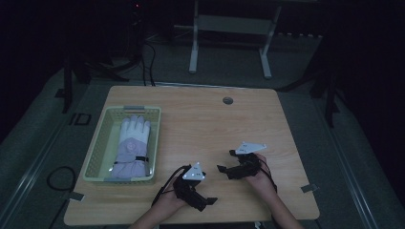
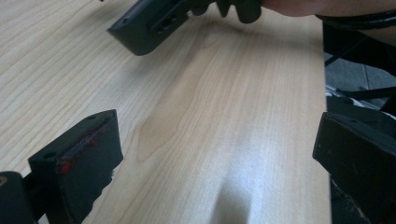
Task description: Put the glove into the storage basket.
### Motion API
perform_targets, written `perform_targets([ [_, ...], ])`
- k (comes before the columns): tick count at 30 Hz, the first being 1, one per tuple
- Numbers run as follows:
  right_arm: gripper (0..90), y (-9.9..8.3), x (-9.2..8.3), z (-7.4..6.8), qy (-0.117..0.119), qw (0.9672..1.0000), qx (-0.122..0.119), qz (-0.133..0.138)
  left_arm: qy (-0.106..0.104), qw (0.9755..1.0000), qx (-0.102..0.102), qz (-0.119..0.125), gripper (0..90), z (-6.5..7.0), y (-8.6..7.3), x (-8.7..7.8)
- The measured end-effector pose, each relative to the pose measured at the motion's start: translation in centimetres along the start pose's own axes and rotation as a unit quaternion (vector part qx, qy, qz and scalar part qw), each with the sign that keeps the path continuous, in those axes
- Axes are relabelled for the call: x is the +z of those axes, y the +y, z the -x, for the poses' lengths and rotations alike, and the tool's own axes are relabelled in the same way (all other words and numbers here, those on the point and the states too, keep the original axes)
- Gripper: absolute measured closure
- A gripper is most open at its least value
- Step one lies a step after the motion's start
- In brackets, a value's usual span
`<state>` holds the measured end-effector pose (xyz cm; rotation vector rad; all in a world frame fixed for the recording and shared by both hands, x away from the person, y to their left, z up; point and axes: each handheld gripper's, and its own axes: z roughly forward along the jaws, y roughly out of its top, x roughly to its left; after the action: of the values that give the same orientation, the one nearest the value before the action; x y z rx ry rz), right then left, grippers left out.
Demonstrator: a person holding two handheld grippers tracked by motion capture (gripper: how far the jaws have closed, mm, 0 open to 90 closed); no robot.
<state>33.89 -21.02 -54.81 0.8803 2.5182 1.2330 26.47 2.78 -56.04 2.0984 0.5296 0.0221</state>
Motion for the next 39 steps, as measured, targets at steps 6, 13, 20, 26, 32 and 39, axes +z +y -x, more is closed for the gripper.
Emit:
perform_targets([
  [6, 14.5, -1.1, -0.8, 0.7, -0.013, 0.9998, 0.002, 0.012, 0.014, 0.9998, 0.010, 0.002, 1.5, -0.1, -0.4, 0.6],
  [13, 14.5, -2.4, -1.4, 1.2, -0.021, 0.9995, 0.005, 0.021, 0.026, 0.9996, 0.008, 0.012, 1.5, 0.1, -0.7, 0.2],
  [20, 14.5, -3.2, -2.0, 1.4, -0.026, 0.9992, -0.008, 0.030, 0.036, 0.9988, -0.003, 0.032, 1.5, 0.3, -1.4, -0.9],
  [26, 14.4, -3.6, -2.7, 1.7, -0.026, 0.9993, -0.008, 0.025, 0.039, 0.9986, 0.002, 0.034, 1.5, 0.4, -2.0, -1.1],
  [32, 14.5, -3.8, -2.6, 2.0, -0.028, 0.9993, -0.006, 0.022, 0.038, 0.9989, 0.010, 0.026, 1.5, 0.5, -2.3, -0.8],
  [39, 14.5, -3.8, -2.6, 2.0, -0.030, 0.9993, -0.002, 0.022, 0.039, 0.9989, 0.011, 0.025, 1.5, 0.5, -2.4, -0.8],
])
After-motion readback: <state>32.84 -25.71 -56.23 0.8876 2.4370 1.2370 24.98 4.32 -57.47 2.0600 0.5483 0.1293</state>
